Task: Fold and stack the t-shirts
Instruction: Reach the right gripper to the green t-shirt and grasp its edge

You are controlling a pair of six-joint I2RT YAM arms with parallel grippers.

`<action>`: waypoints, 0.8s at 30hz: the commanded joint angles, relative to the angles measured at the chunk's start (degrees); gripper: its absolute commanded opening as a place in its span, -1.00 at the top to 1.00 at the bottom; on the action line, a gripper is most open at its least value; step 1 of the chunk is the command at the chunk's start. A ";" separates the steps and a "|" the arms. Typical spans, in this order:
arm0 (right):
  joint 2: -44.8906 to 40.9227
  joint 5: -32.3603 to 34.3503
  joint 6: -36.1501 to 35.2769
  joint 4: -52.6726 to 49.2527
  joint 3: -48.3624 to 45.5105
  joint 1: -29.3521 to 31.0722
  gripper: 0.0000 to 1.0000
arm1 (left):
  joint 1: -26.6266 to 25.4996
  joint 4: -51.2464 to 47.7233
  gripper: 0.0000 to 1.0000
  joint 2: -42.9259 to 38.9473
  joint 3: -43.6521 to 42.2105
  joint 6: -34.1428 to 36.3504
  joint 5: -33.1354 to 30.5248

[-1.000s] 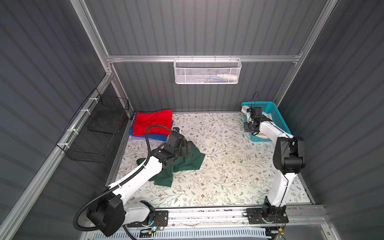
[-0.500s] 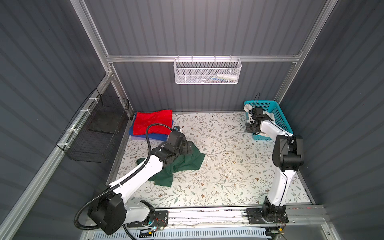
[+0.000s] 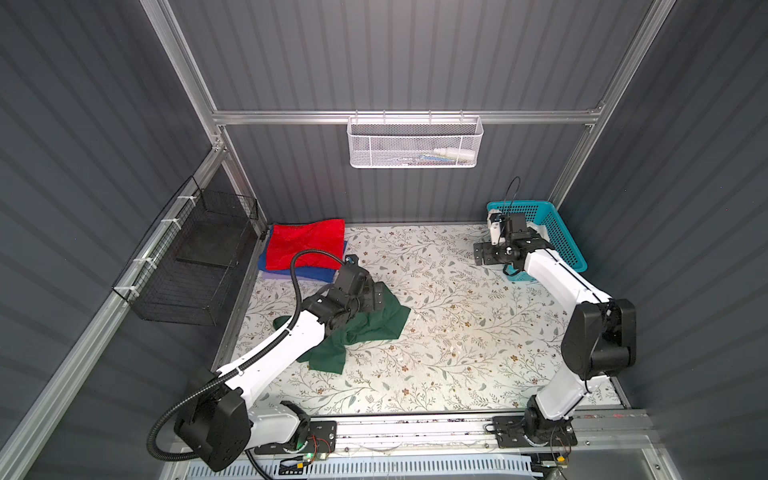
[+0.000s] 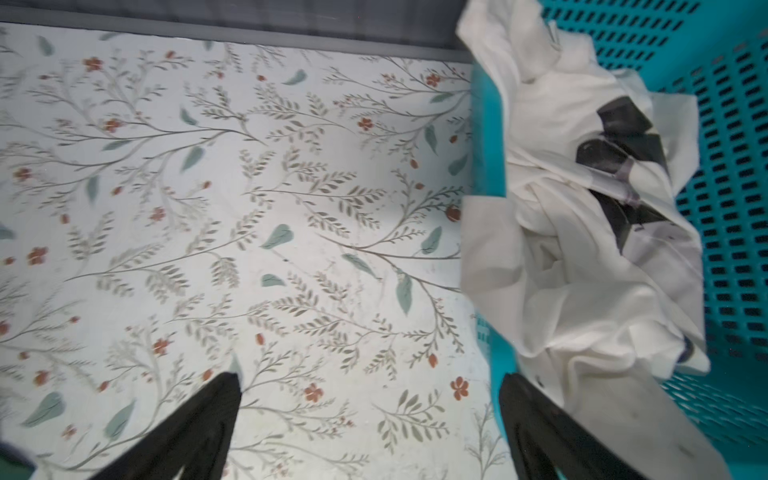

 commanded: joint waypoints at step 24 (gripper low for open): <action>8.58 -12.98 20.85 -0.79 -10.53 32.04 -0.54 | 0.34 -7.90 -1.00 -7.83 -17.70 -18.41 -9.09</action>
